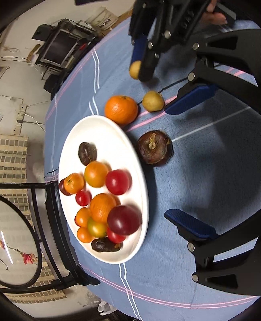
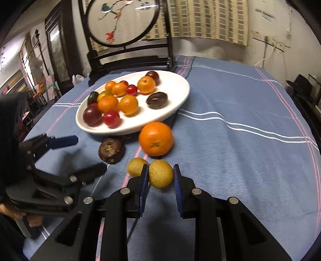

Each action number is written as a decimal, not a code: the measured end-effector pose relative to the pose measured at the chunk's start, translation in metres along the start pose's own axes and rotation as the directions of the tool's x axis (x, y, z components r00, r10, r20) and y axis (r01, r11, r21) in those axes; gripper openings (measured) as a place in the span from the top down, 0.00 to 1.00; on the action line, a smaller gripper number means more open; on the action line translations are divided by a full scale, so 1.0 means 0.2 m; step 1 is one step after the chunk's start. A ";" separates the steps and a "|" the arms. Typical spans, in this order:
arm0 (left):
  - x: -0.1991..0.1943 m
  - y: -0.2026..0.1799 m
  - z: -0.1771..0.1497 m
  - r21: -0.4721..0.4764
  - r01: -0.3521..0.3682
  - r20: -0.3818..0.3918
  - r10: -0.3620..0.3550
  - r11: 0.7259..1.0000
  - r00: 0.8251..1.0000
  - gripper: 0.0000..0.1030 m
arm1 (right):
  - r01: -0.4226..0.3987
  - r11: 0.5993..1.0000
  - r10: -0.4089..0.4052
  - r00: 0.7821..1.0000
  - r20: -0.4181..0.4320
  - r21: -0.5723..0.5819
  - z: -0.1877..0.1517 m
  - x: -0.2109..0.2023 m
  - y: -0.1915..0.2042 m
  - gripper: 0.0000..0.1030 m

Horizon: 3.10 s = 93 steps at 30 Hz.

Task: Organize fruits
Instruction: 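Grasp yellow citrus with right tool while left tool grasps brown dried fruit, then carry dried fruit and citrus to plate with both tools and release, then grasp small yellow citrus with left tool while right tool grasps tangerine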

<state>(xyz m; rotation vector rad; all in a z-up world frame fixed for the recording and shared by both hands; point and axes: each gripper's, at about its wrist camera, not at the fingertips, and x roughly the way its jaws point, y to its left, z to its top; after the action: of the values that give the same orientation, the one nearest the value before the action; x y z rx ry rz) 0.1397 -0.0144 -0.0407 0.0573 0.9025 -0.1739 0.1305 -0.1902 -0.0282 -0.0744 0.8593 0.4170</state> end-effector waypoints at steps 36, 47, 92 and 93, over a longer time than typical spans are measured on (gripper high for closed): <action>-0.25 0.03 0.17 -0.039 0.097 0.120 -0.092 0.994 0.989 0.61 | -0.091 0.995 0.085 0.990 0.110 0.047 0.09 -0.09 0.06 0.76; -0.06 0.29 0.41 -0.196 -0.004 0.084 0.021 0.981 0.996 0.61 | -0.105 0.994 0.107 0.989 0.104 -0.025 0.40 0.12 0.19 0.76; 0.00 -0.25 0.00 0.052 0.010 -0.033 -0.009 0.999 0.999 0.13 | -0.034 0.981 0.018 0.996 0.089 0.190 0.12 0.00 -0.21 0.35; 0.01 -0.25 0.00 0.053 0.010 -0.036 -0.008 0.999 0.999 0.13 | -0.039 0.981 0.022 0.996 0.089 0.189 0.12 -0.01 -0.20 0.35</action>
<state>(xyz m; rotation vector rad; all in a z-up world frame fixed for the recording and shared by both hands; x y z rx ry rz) 0.1315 -0.0642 -0.0406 0.1059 0.9341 -0.2053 0.1617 -0.2229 -0.0158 0.1331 0.8117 0.3626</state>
